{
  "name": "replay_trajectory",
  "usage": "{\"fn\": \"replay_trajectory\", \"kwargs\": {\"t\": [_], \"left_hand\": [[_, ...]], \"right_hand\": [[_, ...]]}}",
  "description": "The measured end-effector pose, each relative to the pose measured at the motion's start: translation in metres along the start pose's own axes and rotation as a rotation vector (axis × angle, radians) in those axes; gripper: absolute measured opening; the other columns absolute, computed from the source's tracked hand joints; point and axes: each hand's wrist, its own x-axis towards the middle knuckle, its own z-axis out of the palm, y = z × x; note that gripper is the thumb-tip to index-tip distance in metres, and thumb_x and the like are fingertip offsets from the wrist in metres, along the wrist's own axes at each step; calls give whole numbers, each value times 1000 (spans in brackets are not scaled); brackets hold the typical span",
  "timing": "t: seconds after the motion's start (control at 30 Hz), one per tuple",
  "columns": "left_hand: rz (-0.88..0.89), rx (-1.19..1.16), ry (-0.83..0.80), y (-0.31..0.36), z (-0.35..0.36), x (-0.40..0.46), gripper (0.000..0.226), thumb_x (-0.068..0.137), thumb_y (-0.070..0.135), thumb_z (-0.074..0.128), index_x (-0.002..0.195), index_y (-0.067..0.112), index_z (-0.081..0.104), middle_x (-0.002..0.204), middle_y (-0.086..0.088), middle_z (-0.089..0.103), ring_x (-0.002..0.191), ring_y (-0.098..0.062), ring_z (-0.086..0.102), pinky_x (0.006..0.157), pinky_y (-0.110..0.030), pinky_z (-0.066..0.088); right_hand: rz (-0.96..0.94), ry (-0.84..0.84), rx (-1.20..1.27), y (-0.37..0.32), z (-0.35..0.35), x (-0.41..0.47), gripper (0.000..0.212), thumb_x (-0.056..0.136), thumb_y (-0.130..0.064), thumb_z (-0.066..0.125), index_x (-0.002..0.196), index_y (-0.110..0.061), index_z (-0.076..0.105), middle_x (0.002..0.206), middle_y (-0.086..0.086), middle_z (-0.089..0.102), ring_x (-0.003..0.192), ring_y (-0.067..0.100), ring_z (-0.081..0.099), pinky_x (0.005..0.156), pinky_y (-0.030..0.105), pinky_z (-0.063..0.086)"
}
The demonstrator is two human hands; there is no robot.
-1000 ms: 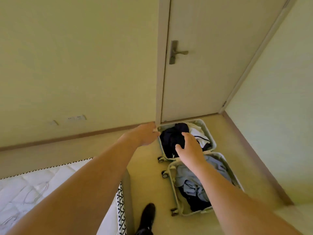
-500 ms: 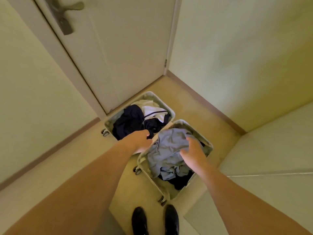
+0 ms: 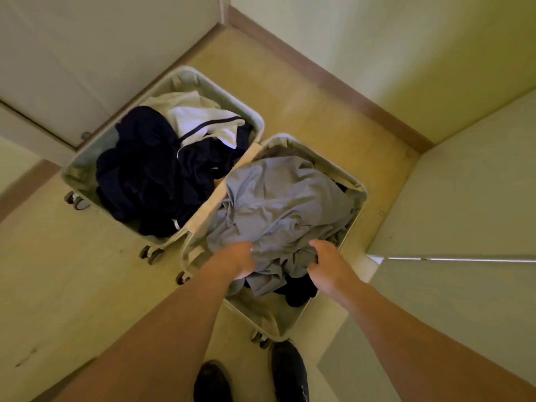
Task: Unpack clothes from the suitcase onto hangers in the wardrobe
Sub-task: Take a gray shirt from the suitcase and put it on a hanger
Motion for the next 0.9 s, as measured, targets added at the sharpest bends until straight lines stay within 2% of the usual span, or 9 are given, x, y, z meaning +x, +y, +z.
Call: {"fn": "replay_trajectory", "kwargs": {"t": [0.1,0.23,0.37,0.47,0.53,0.6,0.7,0.8,0.9], "left_hand": [[20,24,24,-7,30,47,52,96,31,52,144,19,35,145,-9,38,127,-34,43,103,-44,43],[20,105,149,-12,47,86,55,94,26,52,145,24,34,149,-6,28,133,-34,31,106,-47,40],[6,79,234,-11,47,97,38,98,16,40,135,20,49,127,-14,53,115,-33,51,96,-45,47],[6,-46,209,-15,48,91,26,96,17,46,122,15,46,116,-18,57,103,-35,56,90,-47,49],[8,-93,203,-18,48,94,33,94,25,54,123,17,40,125,-15,52,107,-35,54,90,-46,49],[58,-151,275,-13,44,104,57,92,30,58,141,22,31,142,-11,40,123,-34,46,98,-45,45],[95,0,406,7,41,129,66,93,38,55,150,22,24,150,-8,31,135,-33,33,107,-47,37],[48,156,437,20,44,147,37,98,34,44,131,17,50,134,-11,43,125,-34,40,103,-48,39],[142,-153,563,21,46,141,20,101,23,39,103,13,55,107,-12,54,101,-33,52,88,-47,47]], "right_hand": [[-12,-18,-33,53,33,50,52,78,-32,48,130,-24,50,131,1,51,117,25,55,96,45,50],[-27,16,-68,45,35,45,53,89,-19,52,141,-18,41,140,4,42,125,25,48,105,43,43],[-16,4,-94,48,36,47,56,93,-15,52,146,-15,35,147,7,36,130,25,44,108,41,39],[-28,6,-108,45,34,45,57,93,-16,52,147,-14,33,148,8,35,130,26,44,107,41,40],[-39,1,-136,41,32,46,58,94,-15,51,148,-15,31,150,7,32,132,26,42,108,39,39],[-49,10,-164,40,30,56,60,94,-15,51,149,-16,28,152,6,28,134,26,40,108,38,38],[-60,62,-182,45,30,84,62,92,-13,50,149,-15,27,153,7,27,133,28,40,108,39,38],[-58,86,-196,54,32,103,65,91,-14,51,150,-14,24,152,8,28,133,29,40,106,39,38],[-61,136,-196,63,33,115,73,89,-16,55,152,-15,18,153,9,25,134,31,39,106,43,39]]}}
